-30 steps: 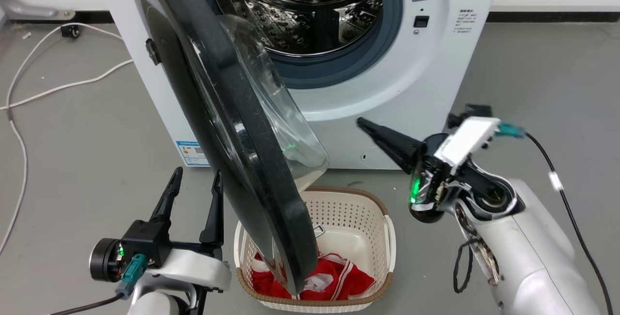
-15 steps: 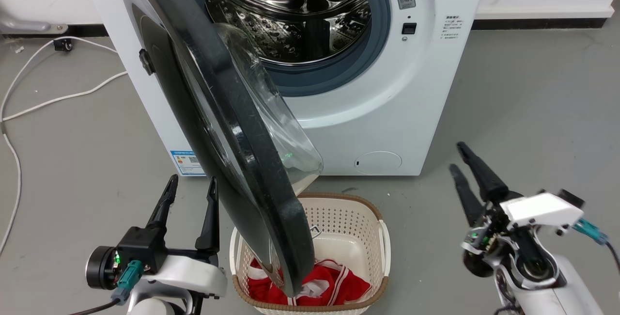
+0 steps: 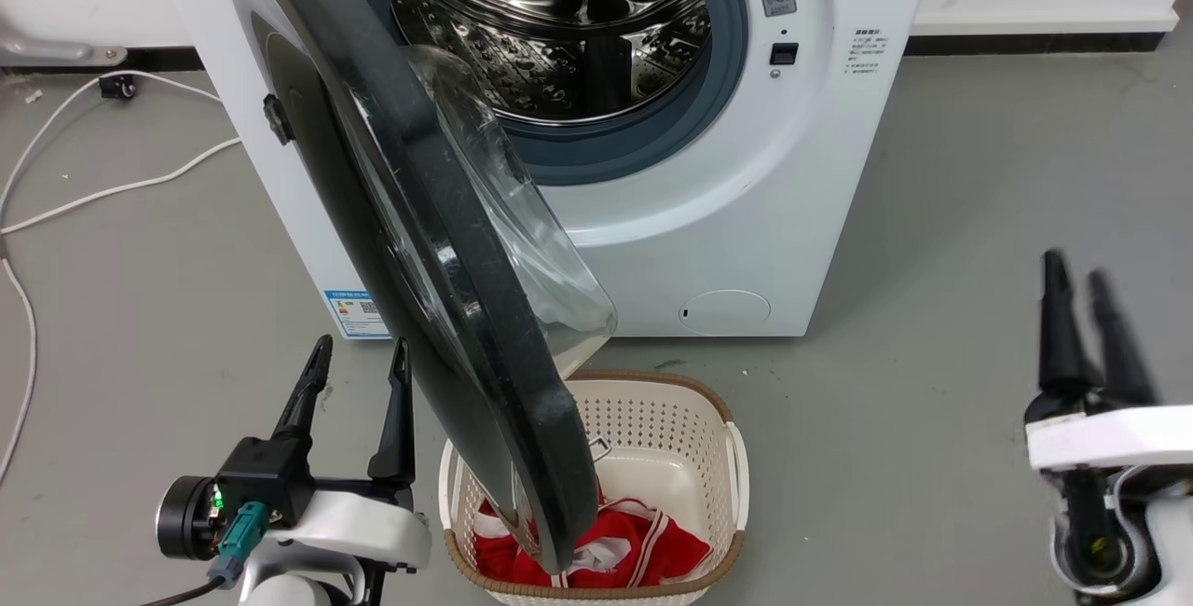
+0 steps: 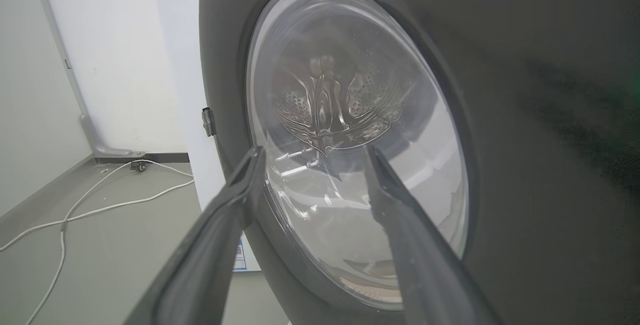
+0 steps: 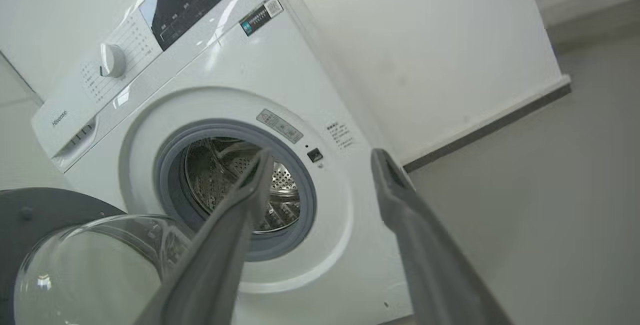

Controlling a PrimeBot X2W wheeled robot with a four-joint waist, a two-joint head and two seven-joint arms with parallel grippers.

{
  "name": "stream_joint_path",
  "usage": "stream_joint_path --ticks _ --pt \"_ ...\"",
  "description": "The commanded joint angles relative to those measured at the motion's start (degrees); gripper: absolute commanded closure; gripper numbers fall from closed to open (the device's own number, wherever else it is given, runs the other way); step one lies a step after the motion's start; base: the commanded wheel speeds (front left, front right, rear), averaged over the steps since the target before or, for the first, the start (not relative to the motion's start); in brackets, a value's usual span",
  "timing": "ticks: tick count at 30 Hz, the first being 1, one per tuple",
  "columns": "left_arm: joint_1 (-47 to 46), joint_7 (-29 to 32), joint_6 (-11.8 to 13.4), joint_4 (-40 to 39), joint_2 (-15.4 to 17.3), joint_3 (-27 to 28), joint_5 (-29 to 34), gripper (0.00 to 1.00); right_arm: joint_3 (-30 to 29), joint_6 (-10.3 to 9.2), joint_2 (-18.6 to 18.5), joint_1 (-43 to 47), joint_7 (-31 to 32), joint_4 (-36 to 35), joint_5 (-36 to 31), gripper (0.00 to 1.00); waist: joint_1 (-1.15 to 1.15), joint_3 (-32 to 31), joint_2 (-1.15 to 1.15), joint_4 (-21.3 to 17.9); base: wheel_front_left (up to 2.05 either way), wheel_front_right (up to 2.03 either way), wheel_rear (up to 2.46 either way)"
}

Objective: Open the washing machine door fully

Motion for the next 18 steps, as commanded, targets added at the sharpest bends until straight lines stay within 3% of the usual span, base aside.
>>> stream_joint_path --ticks 1,6,10,15,18 --pt "0.35 -0.15 0.04 -0.13 0.01 0.15 -0.07 0.0 -1.89 0.0 1.16 0.92 -0.2 -2.4 -5.66 0.0 0.0 0.15 0.0 -0.13 0.0 0.0 0.0" --pt "-0.11 -0.15 0.01 -0.29 0.0 0.67 0.21 0.0 -5.4 -0.01 5.08 3.83 -0.2 -12.03 -30.32 0.0 0.0 0.33 0.0 -0.22 0.0 0.0 0.0" --pt "-0.38 -0.15 -0.12 -0.29 0.01 0.79 0.44 0.0 -4.83 -0.01 7.36 6.82 0.61 -16.58 -42.7 0.0 0.0 0.32 0.0 -0.01 0.0 0.0 0.0" --pt "-0.57 -0.15 -0.17 -0.32 0.0 0.87 0.56 0.0 -4.0 -0.02 8.58 10.6 2.23 -16.71 -48.65 0.0 0.0 0.35 0.0 0.34 0.0 0.0 0.0" --pt "-0.51 -0.15 -0.23 -0.45 0.0 0.82 0.66 0.0 -3.82 -0.02 8.73 11.78 2.35 -14.62 -48.76 0.0 0.0 0.35 0.0 0.48 0.0 0.0 0.0"
